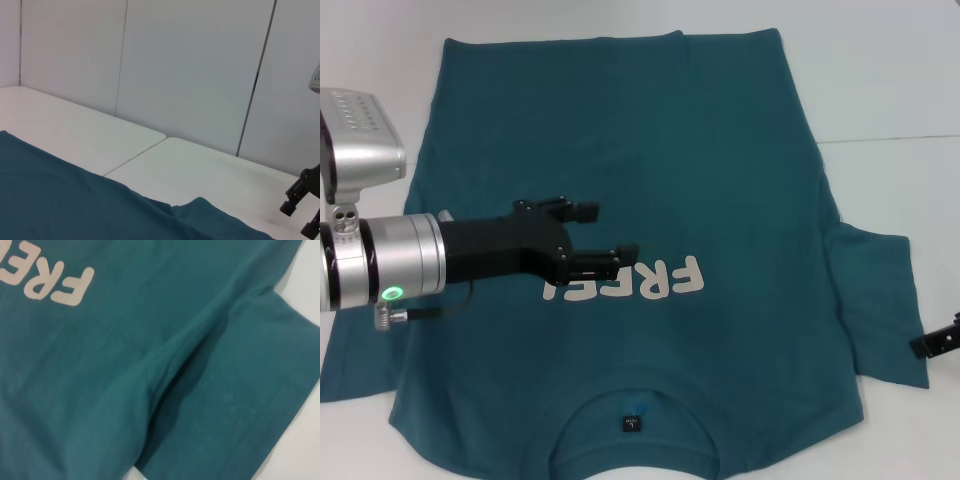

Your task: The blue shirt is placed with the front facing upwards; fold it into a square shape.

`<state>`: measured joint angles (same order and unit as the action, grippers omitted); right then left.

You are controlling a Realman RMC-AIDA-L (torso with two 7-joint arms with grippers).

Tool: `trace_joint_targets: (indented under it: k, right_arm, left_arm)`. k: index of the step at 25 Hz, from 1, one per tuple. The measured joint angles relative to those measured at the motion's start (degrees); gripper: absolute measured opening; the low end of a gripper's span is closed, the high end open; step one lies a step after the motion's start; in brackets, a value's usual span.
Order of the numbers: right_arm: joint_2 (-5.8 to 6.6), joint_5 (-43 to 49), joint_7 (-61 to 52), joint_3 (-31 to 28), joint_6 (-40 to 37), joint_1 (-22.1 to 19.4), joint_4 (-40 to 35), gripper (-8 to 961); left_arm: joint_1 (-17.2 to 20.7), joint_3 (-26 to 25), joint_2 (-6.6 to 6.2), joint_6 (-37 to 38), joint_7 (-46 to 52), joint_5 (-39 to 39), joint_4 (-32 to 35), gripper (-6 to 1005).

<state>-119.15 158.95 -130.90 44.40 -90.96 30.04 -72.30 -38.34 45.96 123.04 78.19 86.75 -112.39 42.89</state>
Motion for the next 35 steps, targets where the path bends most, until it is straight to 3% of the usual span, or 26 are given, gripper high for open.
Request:
trace_joint_targets:
  k: [10,14,21,28,35]
  right_arm:
    - [-0.17,0.1,-2.8,-0.2,-0.2,-0.8,1.6,895]
    - [0.02,-0.3,-3.3,-3.2,-1.1,-1.1,1.6,895]
    - [0.98,-1.8,-1.6,-12.2,-4.3,-1.7,2.2,895]
    - [3.22,-3.4,-1.3,-16.7,-8.4,-1.2,7.3,895]
    - [3.42,-3.9,-1.2,-16.8,-7.6,-0.9,8.1,895]
  left_arm:
    - [-0.1,0.2,0.01,-1.2,0.0,0.0,-0.1,875]
    - [-0.2,0.3,0.01,-1.4,0.0,0.0,-0.1,875]
    - [-0.3,0.2,0.01,-1.6,0.0,0.0,-0.2,875]
    - [-0.7,0.4,0.03,-1.7,-0.2,-0.1,-0.4,875]
    - [-1.1,0.4,0.09,-1.7,-0.3,-0.2,-0.9,874]
